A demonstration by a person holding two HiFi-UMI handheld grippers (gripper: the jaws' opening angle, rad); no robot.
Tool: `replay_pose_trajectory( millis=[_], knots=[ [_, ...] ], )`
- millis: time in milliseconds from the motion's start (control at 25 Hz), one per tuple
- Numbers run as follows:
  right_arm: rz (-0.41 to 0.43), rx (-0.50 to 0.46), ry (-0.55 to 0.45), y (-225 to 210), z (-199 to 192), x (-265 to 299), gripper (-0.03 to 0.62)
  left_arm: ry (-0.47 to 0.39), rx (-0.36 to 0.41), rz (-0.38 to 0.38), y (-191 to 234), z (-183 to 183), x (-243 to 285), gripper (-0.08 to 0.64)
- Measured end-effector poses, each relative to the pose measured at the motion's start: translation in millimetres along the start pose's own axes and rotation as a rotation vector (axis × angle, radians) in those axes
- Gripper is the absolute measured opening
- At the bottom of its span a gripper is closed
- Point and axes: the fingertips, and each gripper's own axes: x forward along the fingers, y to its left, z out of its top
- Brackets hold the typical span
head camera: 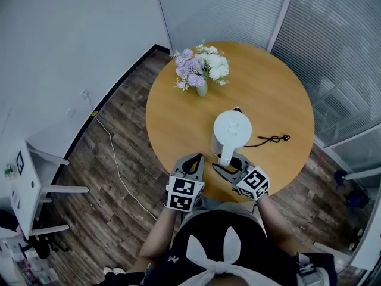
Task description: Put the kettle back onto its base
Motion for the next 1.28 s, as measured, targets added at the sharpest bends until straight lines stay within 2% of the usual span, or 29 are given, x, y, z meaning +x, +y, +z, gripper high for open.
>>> replay_pose_trajectory(
  millis=[120,240,400,600,1000,1200,1280],
  knots=[
    [0.012,0.007,0.076,0.8,-9.2,2.6,0.151,-0.004,0.003,0.001,-0.8,0.9,-1.7,0.026],
    [0.038,0.024,0.23,9.0,-41.4,5.5,0.224,-0.007,0.004,0.001,-2.6,1.5,-4.0,0.026],
    [0.002,0.062,0.245,13.3,-58.5,-1.5,0.232,-0.006,0.009,-0.001,-3.8,1.1,-6.7,0.026],
    [-0.06,0.12,0.177,4.1,-45.6,-17.8,0.239,-0.007,0.014,-0.004,-5.7,0.9,-7.2,0.026],
    [-0.134,0.132,-0.041,9.0,33.7,-60.8,0.228,-0.044,0.032,-0.031,-19.3,14.3,-9.8,0.026],
    [-0.189,0.135,-0.196,6.4,80.1,-78.1,0.104,-0.112,-0.009,-0.108,-35.8,36.9,-20.1,0.026],
    [-0.198,0.12,-0.234,8.0,93.1,-81.9,0.074,-0.151,-0.006,-0.114,-41.8,48.4,-26.7,0.026]
  ],
)
